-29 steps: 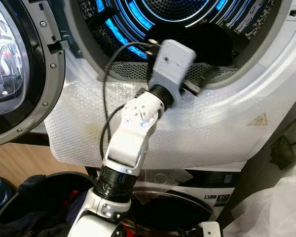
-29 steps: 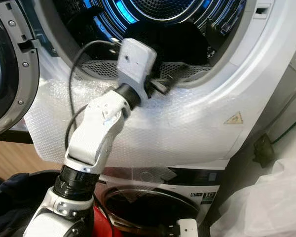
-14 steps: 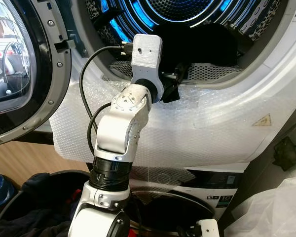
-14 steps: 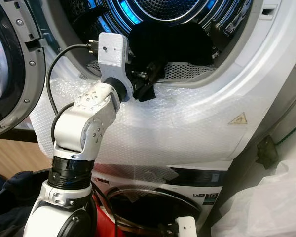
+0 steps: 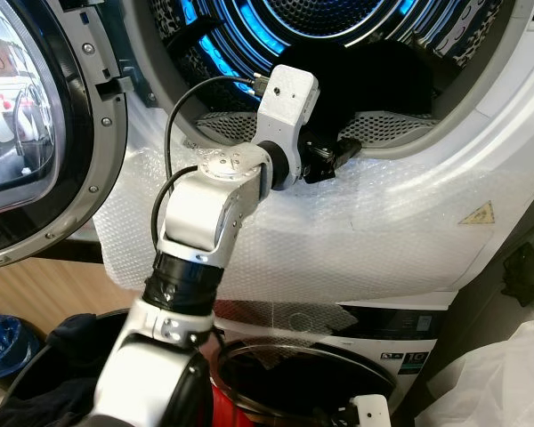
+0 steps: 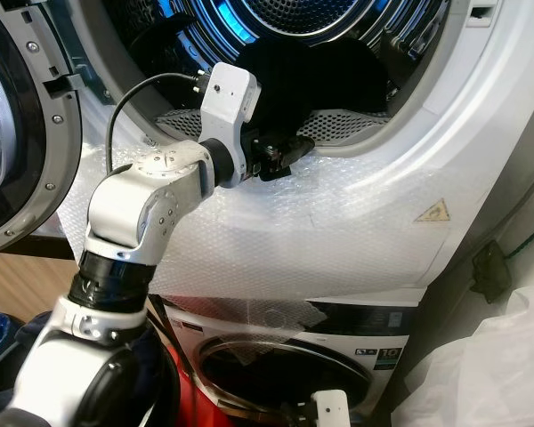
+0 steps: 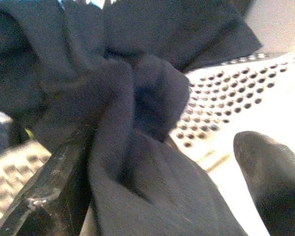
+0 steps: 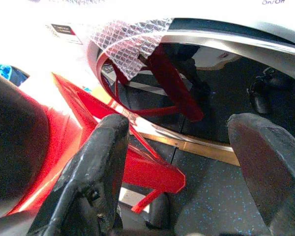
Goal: Clothes washing
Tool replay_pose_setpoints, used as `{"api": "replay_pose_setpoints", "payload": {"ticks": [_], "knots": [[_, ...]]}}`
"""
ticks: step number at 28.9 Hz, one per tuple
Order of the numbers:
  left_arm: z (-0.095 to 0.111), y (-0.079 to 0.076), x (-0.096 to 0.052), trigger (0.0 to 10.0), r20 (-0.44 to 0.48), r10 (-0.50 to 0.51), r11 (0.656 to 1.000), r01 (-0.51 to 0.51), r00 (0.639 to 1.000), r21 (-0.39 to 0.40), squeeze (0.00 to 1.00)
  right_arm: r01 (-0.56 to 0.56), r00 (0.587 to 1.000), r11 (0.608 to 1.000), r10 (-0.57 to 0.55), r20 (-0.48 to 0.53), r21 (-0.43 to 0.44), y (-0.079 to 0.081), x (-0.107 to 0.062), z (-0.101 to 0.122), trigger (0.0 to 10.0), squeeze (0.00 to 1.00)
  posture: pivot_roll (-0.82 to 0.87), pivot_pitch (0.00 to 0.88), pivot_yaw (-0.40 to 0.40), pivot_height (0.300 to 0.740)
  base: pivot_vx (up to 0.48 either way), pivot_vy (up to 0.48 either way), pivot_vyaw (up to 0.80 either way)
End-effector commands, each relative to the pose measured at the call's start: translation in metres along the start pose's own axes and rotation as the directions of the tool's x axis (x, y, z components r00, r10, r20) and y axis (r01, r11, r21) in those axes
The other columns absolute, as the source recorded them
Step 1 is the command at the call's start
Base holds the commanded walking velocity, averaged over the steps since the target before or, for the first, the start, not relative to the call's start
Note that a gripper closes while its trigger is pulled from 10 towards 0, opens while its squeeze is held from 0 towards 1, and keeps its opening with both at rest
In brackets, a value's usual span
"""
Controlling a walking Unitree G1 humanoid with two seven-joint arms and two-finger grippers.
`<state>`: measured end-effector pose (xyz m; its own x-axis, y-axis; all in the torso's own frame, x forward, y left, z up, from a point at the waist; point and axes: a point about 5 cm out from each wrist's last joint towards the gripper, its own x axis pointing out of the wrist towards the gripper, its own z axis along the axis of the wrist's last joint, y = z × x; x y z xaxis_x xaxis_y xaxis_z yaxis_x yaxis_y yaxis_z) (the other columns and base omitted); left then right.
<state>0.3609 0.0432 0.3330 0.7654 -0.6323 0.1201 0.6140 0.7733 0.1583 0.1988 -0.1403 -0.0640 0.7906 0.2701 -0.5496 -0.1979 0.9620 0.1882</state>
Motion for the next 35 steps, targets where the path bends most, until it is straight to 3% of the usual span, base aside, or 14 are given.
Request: {"api": "replay_pose_setpoints", "payload": {"ticks": [1,3,7,9,12,19,23,29,33,35], "knots": [[0.01,0.011,0.002,10.0,0.029,0.024,0.997,-0.026,0.999,0.069,0.0,-0.004,1.0,1.0,0.004,0.001,0.002,0.004,0.0,-0.001,10.0,0.0,-0.12,0.0,0.162,0.74,0.0,0.0,0.0],[0.015,0.026,0.006,10.0,0.031,0.067,0.993,-0.07,0.997,0.098,0.0,-0.001,1.0,1.0,0.001,0.005,0.005,0.003,-0.001,-0.003,10.0,0.0,-0.13,0.0,0.163,0.74,0.0,0.0,0.0],[0.023,0.049,0.015,10.0,0.082,0.08,0.996,-0.083,0.993,0.041,0.0,0.012,1.0,1.0,-0.012,0.007,0.01,0.0,-0.008,-0.01,10.0,0.0,-0.16,0.0,0.163,0.74,0.0,0.0,0.0],[0.026,0.052,0.018,10.0,0.11,0.057,0.998,-0.061,0.992,0.032,0.0,0.015,1.0,1.0,-0.015,0.003,0.005,-0.002,-0.01,-0.012,10.0,0.0,-0.18,0.0,0.162,0.74,0.0,0.0,0.0],[0.023,0.057,0.022,10.0,0.114,0.035,0.999,-0.03,0.993,-0.044,0.0,0.018,1.0,1.0,-0.018,0.001,0.001,-0.004,-0.014,-0.016,10.0,0.0,-0.21,0.002,0.156,0.74,0.0,0.0,0.0],[0.007,0.06,0.026,10.0,-0.001,0.04,0.999,-0.04,0.999,0.002,0.0,0.023,1.0,1.0,-0.023,-0.004,-0.004,-0.007,-0.018,-0.02,10.0,0.0,-0.24,0.008,0.154,0.74,0.0,0.0,0.0],[0.009,0.076,0.022,10.0,-0.035,0.221,0.974,-0.219,0.975,0.066,0.0,0.038,0.999,0.999,-0.038,-0.008,0.003,-0.009,-0.021,-0.023,10.0,0.0,-0.26,0.006,0.162,0.74,0.0,0.0,0.0],[0.018,0.082,0.02,10.0,-0.016,0.304,0.949,-0.301,0.953,0.095,0.0,0.045,0.999,0.999,-0.045,-0.015,0.008,-0.01,-0.024,-0.027,10.0,0.0,-0.28,0.0,0.166,0.74,0.0,0.0,0.0],[0.026,0.084,0.02,10.0,0.033,0.327,0.945,-0.327,0.944,0.002,0.0,0.022,0.999,1.0,-0.022,-0.03,0.0,-0.006,-0.022,-0.028,10.0,0.0,-0.28,0.0,0.16,0.74,0.0,0.0,0.0],[0.032,0.089,0.017,10.0,0.059,0.377,0.926,-0.376,0.924,-0.02,0.0,0.034,0.999,0.999,-0.034,-0.029,0.0,-0.008,-0.022,-0.027,10.0,0.0,-0.27,0.0,0.158,0.74,0.0,0.0,0.0]]}}
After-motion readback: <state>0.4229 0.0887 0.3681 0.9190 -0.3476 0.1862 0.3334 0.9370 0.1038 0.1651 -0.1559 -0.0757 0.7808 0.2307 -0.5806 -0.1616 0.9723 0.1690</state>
